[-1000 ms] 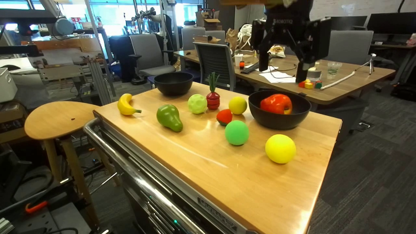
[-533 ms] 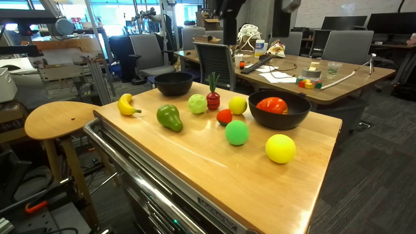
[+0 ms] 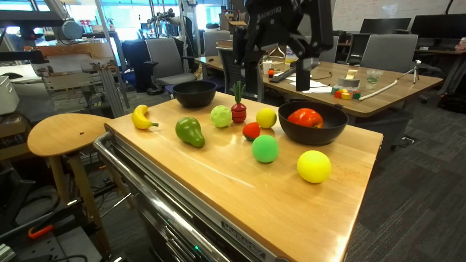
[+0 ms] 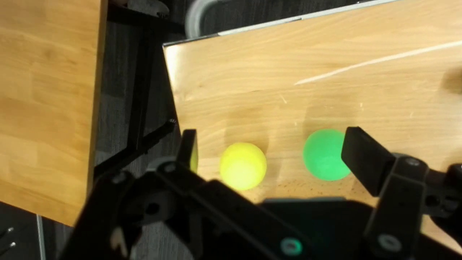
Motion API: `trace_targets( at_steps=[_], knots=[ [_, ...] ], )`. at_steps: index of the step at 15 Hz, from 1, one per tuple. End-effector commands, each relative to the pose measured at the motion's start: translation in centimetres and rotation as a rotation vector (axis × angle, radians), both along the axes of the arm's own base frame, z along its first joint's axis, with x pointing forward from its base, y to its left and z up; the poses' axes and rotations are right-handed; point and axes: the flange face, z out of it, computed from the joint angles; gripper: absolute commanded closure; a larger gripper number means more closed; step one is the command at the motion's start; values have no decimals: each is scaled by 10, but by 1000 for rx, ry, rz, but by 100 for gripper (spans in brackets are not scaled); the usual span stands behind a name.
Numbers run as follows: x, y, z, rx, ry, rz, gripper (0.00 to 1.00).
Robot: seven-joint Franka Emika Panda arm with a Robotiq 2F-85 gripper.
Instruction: Split the fruits between the two bowls
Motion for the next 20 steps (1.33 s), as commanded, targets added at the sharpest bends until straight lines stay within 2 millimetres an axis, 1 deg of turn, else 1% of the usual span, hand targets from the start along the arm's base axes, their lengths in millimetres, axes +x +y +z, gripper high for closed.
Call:
trace_targets(
  at_steps=[1, 3, 4, 5, 6, 7, 8, 11, 13, 16, 17, 18, 20],
  knots=[
    [54, 54, -32, -52, -61, 117, 0],
    [83, 88, -43, 7, -135, 110, 0],
    [92, 99, -48, 41, -141, 90, 0],
    [71, 87, -52, 9, -97, 113, 0],
    [80, 100, -57, 25, -104, 111, 0],
    [86, 106, -59, 31, -107, 110, 0],
    [88, 106, -59, 33, -110, 108, 0],
    [89, 99, -56, 30, -117, 96, 0],
    [87, 100, -47, 89, -218, 121, 0],
    [94, 107, -39, 155, -349, 166, 0],
    [98, 109, -38, 173, -368, 186, 0],
    [100, 112, -39, 189, -372, 199, 0],
    [105, 119, -48, 228, -327, 214, 0]
  ],
)
